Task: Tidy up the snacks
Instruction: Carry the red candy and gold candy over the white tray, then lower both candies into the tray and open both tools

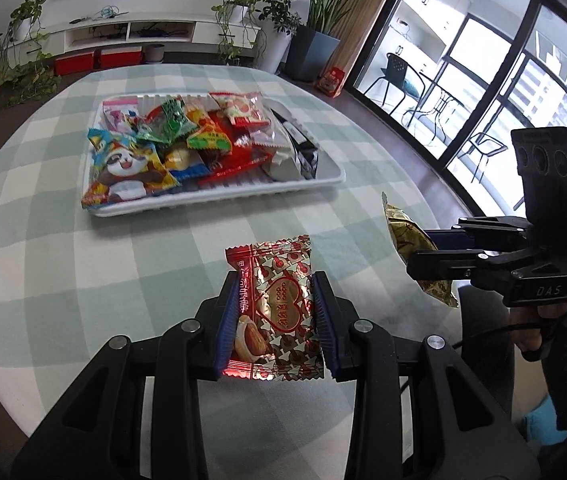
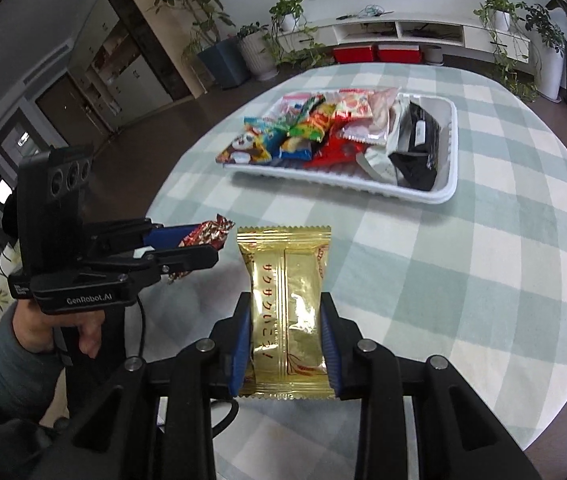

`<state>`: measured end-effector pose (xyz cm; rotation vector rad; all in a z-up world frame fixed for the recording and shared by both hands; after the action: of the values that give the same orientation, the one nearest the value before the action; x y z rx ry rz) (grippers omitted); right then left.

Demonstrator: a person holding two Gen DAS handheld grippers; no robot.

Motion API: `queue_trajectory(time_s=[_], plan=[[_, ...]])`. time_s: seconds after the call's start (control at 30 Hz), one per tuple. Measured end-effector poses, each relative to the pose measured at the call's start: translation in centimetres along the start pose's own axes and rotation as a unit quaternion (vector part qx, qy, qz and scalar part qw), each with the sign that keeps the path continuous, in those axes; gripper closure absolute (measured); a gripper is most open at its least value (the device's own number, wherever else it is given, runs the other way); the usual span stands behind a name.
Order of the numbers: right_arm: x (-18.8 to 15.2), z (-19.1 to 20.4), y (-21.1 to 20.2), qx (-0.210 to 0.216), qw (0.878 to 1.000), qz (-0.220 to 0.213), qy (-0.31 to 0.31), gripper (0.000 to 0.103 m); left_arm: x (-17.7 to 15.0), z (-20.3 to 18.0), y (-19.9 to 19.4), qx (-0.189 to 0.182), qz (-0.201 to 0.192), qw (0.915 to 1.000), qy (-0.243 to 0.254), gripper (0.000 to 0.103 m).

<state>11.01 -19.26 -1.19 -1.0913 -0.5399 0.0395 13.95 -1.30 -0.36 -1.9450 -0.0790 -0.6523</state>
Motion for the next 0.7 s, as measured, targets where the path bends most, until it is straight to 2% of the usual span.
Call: queue_trajectory(time_s=[0.33,0.47,0.7], plan=[[8.4,-1.4,-2.0,-0.041,0.996,-0.065,0.041,0.069,9.4,3.4,-3.7,0.031,-0.057,0.9979,0.0,0.07],[12.1,-3.0,-2.2,-0.057,0.993,-0.08,0.062,0.069,12.9,5.2,-3.2,0.041,-0.056,0.9976,-0.007,0.07],[16.8,-4.3,1.5,-0.065,0.992,-0.062,0.088,0.069,17.0,8.8,0.7,0.053,-0.032,0.9974,-0.038,0.07]])
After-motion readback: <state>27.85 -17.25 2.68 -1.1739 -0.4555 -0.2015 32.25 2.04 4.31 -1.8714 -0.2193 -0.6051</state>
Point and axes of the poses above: each gripper's, at about its wrist camera, not at the fingertips, and y roughly the way its jaws point, z to its left, x to its top, the point moved 3 cm from there along y, roughly the way its jaws point, and after that the axes turned 11 degrees about z, right-handed, at the moved point
